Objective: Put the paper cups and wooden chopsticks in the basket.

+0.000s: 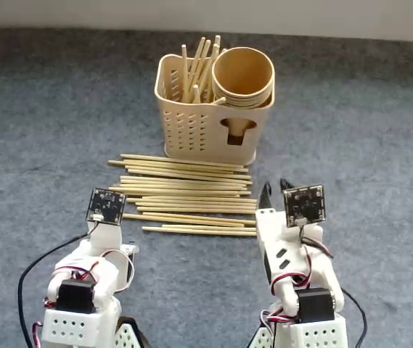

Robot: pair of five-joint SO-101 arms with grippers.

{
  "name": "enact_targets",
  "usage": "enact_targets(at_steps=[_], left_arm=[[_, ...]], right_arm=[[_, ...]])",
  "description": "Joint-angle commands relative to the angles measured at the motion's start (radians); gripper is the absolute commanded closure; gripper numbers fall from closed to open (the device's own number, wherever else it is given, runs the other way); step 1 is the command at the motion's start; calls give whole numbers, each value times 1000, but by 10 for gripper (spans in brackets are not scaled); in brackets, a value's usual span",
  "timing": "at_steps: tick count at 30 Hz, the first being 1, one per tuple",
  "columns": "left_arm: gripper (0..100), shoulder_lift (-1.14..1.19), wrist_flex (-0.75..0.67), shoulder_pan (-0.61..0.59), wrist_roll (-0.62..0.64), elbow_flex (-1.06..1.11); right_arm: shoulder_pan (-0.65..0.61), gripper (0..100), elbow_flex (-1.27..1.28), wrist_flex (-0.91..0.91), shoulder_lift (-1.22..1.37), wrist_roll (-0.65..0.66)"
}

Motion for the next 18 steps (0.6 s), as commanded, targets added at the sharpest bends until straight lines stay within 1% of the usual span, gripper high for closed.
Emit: enact_targets(at_steps=[1,6,8,11,13,15,18], left_arm=[[865,-5,8,41,-37,-12],[865,-5,2,47,-259,-150],[864,-5,-26,45,-373,-177],[864,-5,-80,41,-566,-196],[866,-5,-133,45,-667,-206],[867,-5,-173,47,-683,-223],[886,1,-184,51,-681,-255]], right_arm=[[19,893,-13,147,-15,-8],[30,893,-10,343,-15,-8],[97,893,-8,375,-15,-8],[234,893,-8,375,-15,-8],[325,893,-7,380,-13,-8],[401,893,2,381,-13,-8],[472,893,51,381,-13,-2]])
